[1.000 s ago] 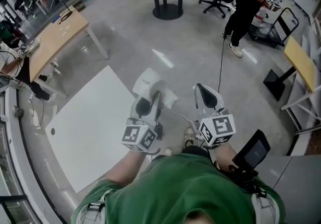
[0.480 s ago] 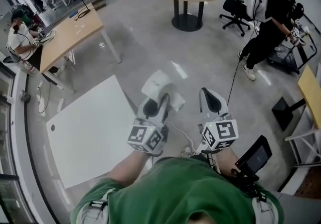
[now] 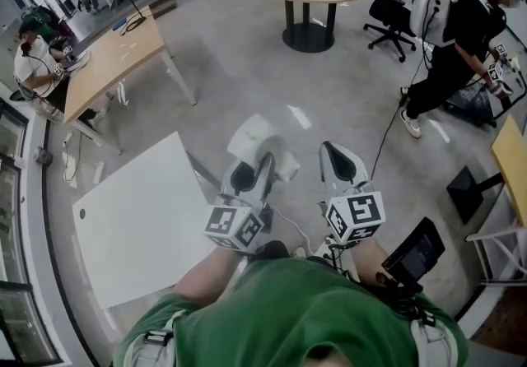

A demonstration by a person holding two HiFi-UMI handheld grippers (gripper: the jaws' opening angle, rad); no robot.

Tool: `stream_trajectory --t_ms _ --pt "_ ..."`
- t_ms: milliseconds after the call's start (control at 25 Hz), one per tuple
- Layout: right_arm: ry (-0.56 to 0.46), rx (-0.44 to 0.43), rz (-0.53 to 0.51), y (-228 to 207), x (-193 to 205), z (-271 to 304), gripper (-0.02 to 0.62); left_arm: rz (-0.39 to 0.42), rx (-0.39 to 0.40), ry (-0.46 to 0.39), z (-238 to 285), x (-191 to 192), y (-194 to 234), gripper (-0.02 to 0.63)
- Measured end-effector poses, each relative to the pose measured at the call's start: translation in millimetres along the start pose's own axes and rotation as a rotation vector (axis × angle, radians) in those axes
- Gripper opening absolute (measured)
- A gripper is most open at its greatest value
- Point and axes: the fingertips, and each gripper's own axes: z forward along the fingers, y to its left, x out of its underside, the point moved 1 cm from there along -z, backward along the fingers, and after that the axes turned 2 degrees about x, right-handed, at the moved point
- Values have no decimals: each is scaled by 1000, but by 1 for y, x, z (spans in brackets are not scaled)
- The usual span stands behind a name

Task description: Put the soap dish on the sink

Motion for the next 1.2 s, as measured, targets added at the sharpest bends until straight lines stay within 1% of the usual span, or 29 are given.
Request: stream_trajectory --t_ms 200,480,720,840,1040,1200 --pt "11 -12 14 -9 1 21 2 -2 -13 2 18 -3 10 150" --pt "26 -21 -3 -11 -1 67 2 -28 -8 -12 50 -8 38 150" --pt "19 -21 -12 -12 -9 111 2 -32 -2 -37 76 -23 69 150" --pt "23 -23 -14 -6 -10 129 2 -40 -7 -42 80 -28 86 150" --pt "31 -38 -29 16 -4 150 2 -51 -19 -52 70 -30 114 150" --pt "32 -45 -35 17 -7 164 2 -53 -25 -59 74 -35 123 150"
